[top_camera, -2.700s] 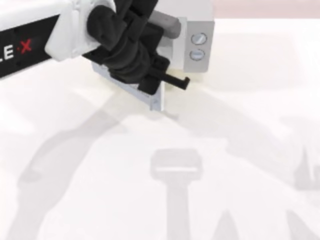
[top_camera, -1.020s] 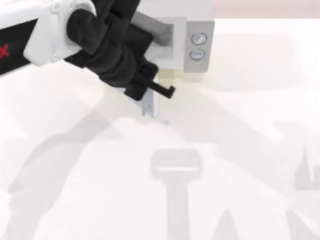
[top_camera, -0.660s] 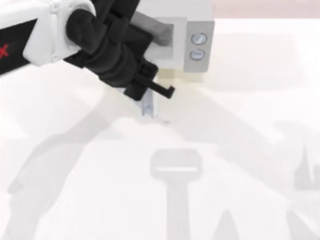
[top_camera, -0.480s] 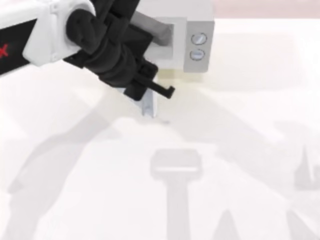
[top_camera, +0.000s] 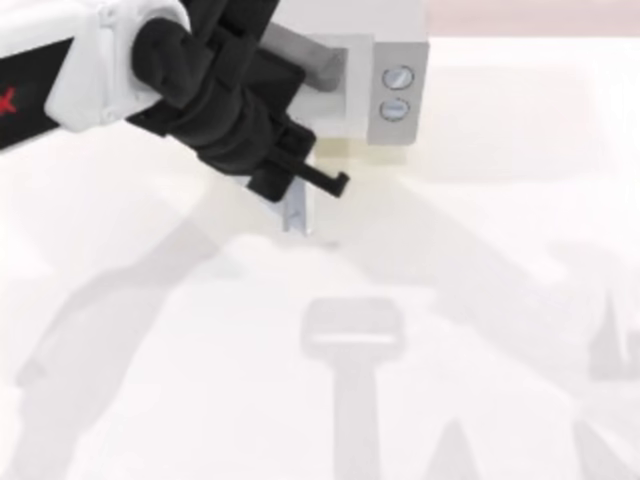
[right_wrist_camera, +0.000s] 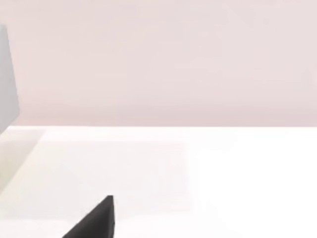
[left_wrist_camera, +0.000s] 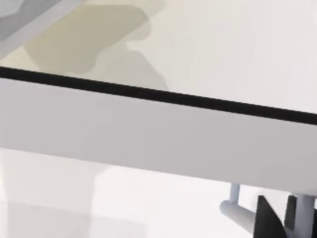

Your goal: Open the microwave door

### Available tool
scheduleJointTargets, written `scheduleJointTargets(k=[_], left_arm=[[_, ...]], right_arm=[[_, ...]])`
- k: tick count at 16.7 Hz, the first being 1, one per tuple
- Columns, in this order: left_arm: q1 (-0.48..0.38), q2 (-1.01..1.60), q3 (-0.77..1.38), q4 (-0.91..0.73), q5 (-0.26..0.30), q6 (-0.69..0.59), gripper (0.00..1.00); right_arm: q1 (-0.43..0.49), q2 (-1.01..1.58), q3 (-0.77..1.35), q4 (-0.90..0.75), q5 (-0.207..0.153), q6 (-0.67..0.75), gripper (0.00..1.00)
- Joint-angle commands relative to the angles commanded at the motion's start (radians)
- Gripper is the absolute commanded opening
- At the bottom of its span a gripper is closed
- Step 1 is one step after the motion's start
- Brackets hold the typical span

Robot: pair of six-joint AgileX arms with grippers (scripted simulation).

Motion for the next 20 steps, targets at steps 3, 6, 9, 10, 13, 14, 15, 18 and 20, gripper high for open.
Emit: scheduleJointTargets(k=[3,6,9,10,13,14,15,18,20], left_arm=[[-0.005,0.000,0.000,0.000,0.007,-0.004,0.00],[0.008,-0.009,-0.016,-0.004,0.021,0.027,0.00],[0.034,-0.040,-0.036,0.000,0.057,0.094,0.00],[0.043,-0.048,-0.044,-0.002,0.068,0.116,0.00],[0.053,-0.054,-0.060,-0.008,0.082,0.143,0.00],[0.053,-0.054,-0.060,-0.008,0.082,0.143,0.00],[0.053,-0.054,-0.060,-0.008,0.082,0.143,0.00],[0.053,-0.054,-0.060,-0.008,0.082,0.143,0.00],[0.053,-0.054,-0.060,-0.008,0.082,0.143,0.00]], right_arm=[[0.000,0.000,0.000,0.000,0.000,0.000,1.00],[0.000,0.000,0.000,0.000,0.000,0.000,1.00],[0.000,0.000,0.000,0.000,0.000,0.000,1.00],[0.000,0.000,0.000,0.000,0.000,0.000,1.00],[0.000,0.000,0.000,0.000,0.000,0.000,1.00],[0.000,0.000,0.000,0.000,0.000,0.000,1.00],[0.000,0.000,0.000,0.000,0.000,0.000,1.00],[0.000,0.000,0.000,0.000,0.000,0.000,1.00],[0.000,0.000,0.000,0.000,0.000,0.000,1.00]])
